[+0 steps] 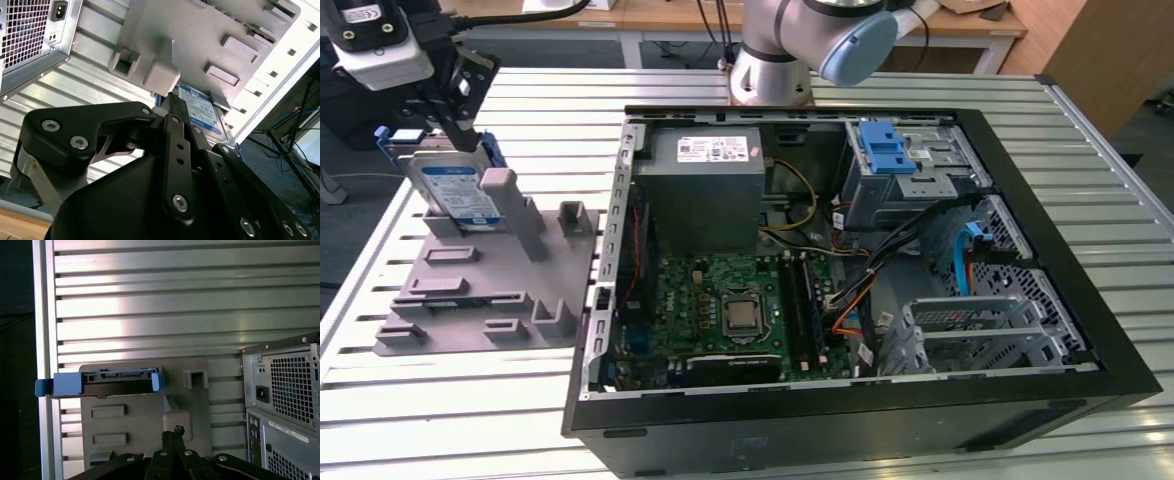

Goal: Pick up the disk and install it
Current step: 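Reach for the disk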

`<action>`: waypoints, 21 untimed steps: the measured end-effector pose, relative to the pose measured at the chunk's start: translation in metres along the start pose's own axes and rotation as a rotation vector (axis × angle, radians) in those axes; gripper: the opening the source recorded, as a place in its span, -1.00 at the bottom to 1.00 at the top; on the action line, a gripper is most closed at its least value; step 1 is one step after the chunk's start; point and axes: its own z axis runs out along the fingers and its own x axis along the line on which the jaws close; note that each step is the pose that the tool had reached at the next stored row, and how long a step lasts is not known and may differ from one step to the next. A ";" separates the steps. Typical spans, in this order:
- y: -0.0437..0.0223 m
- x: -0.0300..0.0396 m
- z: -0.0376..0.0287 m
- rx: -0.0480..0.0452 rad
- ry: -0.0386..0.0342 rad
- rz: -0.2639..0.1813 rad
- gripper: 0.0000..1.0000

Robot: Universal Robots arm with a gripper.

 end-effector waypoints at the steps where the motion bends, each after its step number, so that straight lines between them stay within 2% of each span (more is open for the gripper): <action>1: 0.0001 0.0000 0.0000 0.0000 0.0001 0.000 -0.79; 8: 0.0010 0.0001 0.0000 0.0000 0.0000 0.000 -0.79; 12: 0.0078 0.0016 0.0005 0.0000 -0.0001 0.000 -0.79; 21: 0.0103 0.0213 0.0004 0.0000 0.0000 0.000 -0.79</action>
